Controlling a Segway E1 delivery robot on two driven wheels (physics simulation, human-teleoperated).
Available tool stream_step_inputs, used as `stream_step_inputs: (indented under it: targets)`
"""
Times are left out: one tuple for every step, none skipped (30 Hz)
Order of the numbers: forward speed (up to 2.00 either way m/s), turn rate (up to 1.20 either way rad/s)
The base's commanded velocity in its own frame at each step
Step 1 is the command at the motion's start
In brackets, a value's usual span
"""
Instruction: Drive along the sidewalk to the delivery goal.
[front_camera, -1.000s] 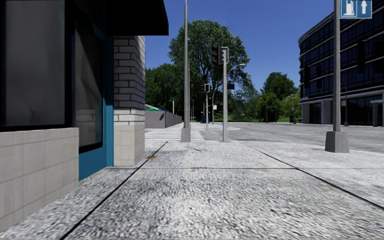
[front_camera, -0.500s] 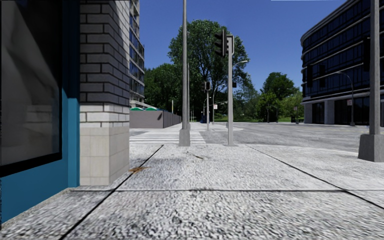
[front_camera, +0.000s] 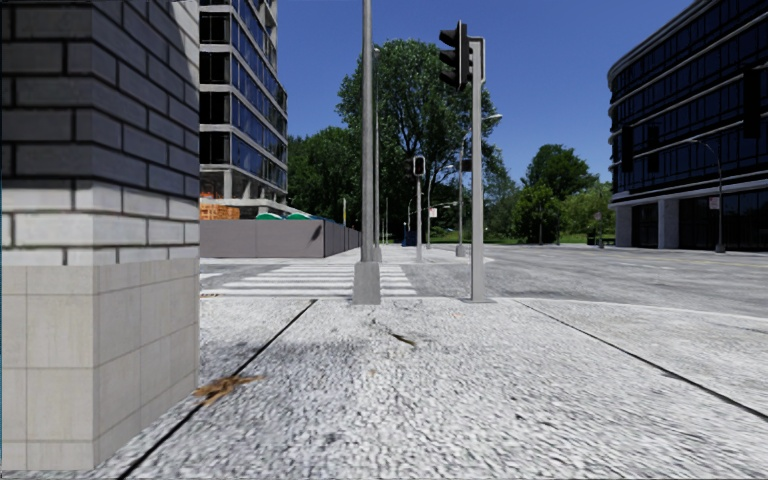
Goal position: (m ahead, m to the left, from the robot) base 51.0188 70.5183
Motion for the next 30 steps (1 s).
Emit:
stream_step_inputs:
  targets:
    - [2.00, 0.00]
    - [2.00, 0.00]
    - [2.00, 0.00]
    - [2.00, 0.00]
    - [2.00, 0.00]
    - [2.00, 0.00]
    - [2.00, 0.00]
    - [2.00, 0.00]
    - [2.00, 0.00]
    - [2.00, 0.00]
    - [2.00, 0.00]
    - [2.00, 0.00]
    - [2.00, 0.01]
    - [2.00, 0.08]
    - [2.00, 0.08]
    - [2.00, 0.14]
    - [2.00, 0.20]
    - [2.00, 0.24]
    - [2.00, 0.25]
    - [2.00, 0.30]
    - [2.00, 0.37]
    - [1.97, 0.40]
    - [1.93, 0.41]
    - [1.89, 0.47]
    - [1.89, 0.47]
    - [1.84, 0.49]
    - [1.74, 0.50]
    - [1.66, 0.50]
    - [1.63, 0.51]
    - [1.59, 0.52]
